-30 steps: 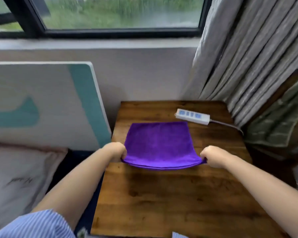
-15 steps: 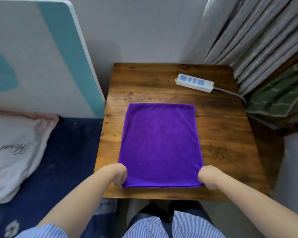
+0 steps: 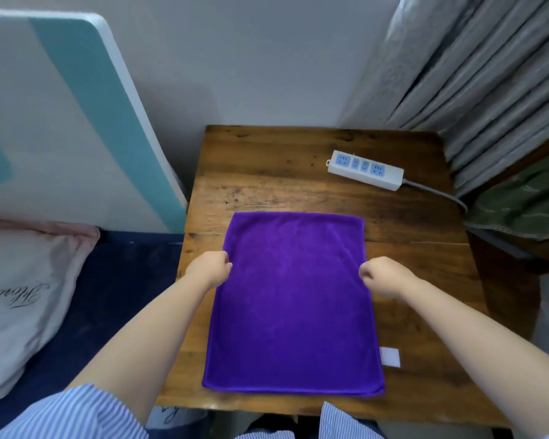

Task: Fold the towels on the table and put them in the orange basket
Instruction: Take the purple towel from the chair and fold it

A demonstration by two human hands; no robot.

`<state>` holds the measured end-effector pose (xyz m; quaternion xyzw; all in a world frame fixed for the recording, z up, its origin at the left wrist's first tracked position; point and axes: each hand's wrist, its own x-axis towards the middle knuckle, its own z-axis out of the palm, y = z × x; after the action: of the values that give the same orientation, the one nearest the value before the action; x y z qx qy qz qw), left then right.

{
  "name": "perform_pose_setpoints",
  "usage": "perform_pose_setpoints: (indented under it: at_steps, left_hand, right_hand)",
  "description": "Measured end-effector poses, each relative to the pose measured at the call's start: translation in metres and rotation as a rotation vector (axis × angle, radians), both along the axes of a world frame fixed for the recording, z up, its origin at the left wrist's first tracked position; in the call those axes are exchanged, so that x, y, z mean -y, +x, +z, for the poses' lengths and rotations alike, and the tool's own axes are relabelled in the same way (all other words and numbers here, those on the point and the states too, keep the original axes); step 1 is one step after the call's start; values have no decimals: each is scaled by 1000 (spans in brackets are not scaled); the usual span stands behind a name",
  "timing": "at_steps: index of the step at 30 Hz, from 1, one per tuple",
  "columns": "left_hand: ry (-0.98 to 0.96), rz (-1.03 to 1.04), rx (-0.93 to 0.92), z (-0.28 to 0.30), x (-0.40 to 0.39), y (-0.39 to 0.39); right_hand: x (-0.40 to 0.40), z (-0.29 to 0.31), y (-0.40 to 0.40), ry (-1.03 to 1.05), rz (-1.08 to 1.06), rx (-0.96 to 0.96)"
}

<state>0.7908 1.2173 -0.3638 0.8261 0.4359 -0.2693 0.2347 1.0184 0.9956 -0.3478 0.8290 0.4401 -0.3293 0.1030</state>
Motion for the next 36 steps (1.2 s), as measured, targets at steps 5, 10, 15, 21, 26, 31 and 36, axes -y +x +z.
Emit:
perform_pose_setpoints:
  at_steps: [5,10,15,21,26,31,36]
  left_hand:
    - [12,251,60,-13,-15,29]
    - [26,467,67,-29,-34,55]
    - [-59,697,118,-38,-43,74]
    - [-188,984,231,-50,-33,78]
    - [-102,873,214,-42,-25,91]
    - [-89,906,205,-42,-17,105]
    - [-54,905,140,-42,-10,115]
  right_hand:
    - [-26,-15,41,187,-308,4]
    - [-52,-34,66,185,-584,-75]
    - [-66,-52,75,218,-687,-110]
    - [-68,-58,79,375,-618,-42]
    - [-70,-61,81,411,-646,-66]
    - [-69,-66,79,443,-653,-94]
    - [-66,-68,82,475,-679,-101]
